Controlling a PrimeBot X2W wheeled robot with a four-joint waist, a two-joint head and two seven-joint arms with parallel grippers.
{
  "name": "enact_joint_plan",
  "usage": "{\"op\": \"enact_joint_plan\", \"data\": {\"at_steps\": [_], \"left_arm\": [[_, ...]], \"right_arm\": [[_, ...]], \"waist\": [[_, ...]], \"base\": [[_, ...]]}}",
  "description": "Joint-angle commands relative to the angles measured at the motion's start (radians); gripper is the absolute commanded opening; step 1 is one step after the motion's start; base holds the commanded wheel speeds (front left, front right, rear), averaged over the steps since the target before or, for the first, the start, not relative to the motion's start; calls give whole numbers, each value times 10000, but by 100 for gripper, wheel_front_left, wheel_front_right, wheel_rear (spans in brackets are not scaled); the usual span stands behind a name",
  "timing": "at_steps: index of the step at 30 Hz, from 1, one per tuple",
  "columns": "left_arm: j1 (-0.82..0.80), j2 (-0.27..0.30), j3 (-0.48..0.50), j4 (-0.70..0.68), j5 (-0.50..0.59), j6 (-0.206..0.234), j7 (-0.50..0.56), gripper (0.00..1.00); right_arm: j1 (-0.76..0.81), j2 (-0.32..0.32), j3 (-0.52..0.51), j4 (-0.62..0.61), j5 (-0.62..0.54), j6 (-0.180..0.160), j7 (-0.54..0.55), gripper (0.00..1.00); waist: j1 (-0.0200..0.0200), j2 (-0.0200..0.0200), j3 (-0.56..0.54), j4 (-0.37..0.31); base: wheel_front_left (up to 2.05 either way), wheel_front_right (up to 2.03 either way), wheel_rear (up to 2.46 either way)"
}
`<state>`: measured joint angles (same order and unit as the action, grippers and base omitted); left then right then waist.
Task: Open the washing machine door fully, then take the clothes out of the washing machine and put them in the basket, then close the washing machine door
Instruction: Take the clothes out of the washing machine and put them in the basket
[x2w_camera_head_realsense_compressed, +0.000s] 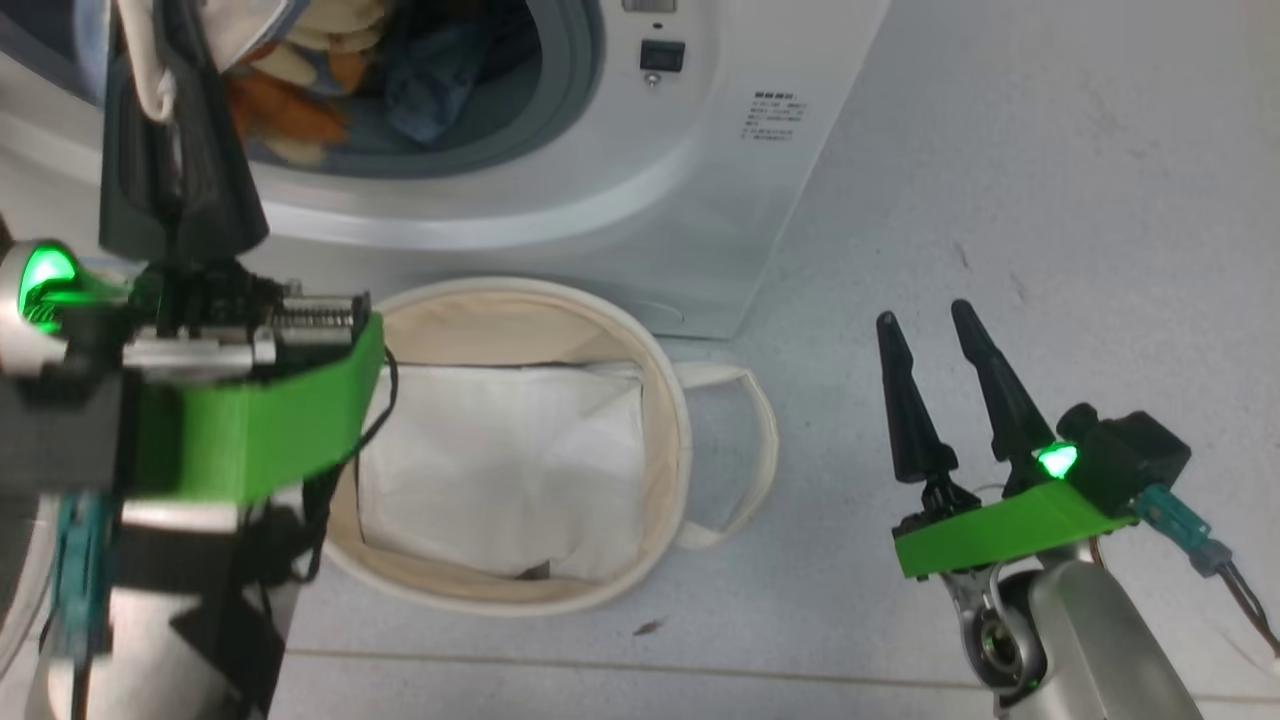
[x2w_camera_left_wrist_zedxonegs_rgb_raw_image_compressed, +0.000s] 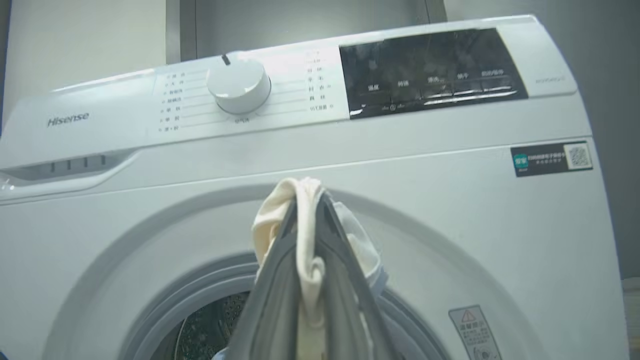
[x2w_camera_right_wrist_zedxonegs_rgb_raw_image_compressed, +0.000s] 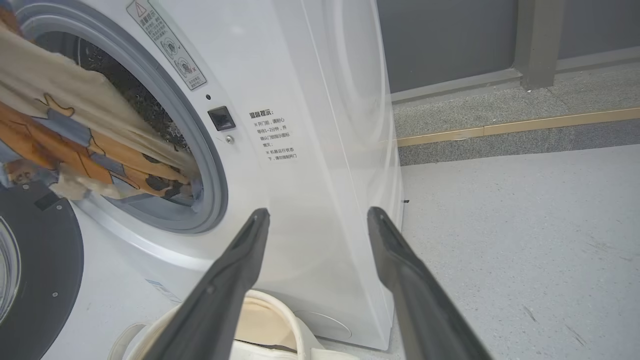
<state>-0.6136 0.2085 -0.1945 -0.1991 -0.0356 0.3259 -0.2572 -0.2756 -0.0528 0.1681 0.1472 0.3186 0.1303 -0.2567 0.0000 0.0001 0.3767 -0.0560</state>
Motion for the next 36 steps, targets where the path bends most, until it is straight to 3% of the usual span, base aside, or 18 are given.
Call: {"op": "enact_joint_plan", "data": {"at_steps": [1, 9, 14, 26, 28, 31, 36], "left_arm": [[-23, 262, 250, -887, 185, 95, -45, 0], [535, 316, -207, -2243, 578, 137, -45, 0], [1007, 338, -487, -2016, 521, 64, -45, 0], [1870, 349, -892, -308, 159, -143, 137, 0], [2185, 350, -1033, 484, 39, -228, 764, 0], [2479, 303, -1548, 1927, -175, -687, 2174, 0], [2435, 5, -1968, 3375, -420, -1026, 2488, 0]], "right_arm": [[196, 26, 225, -248, 49, 4, -51, 100], [374, 26, 264, -152, 50, 4, -51, 100], [427, 26, 298, -109, 117, 4, -51, 100], [462, 26, 241, -51, 162, 4, -51, 100], [463, 26, 213, -47, 141, 4, -51, 100], [451, 26, 195, -40, 121, 4, -51, 100], [398, 26, 195, -97, 126, 4, -51, 100]], "waist": [[0, -1, -290, 81], [0, -1, -746, 177], [0, -1, -915, 179], [0, -1, -863, 109], [0, -1, -851, 127], [0, -1, -816, 147], [0, -1, -672, 159]], "base": [[0, 0, 0], [0, 0, 0], [0, 0, 0], [0, 0, 0], [0, 0, 0], [0, 0, 0], [0, 0, 0]]}}
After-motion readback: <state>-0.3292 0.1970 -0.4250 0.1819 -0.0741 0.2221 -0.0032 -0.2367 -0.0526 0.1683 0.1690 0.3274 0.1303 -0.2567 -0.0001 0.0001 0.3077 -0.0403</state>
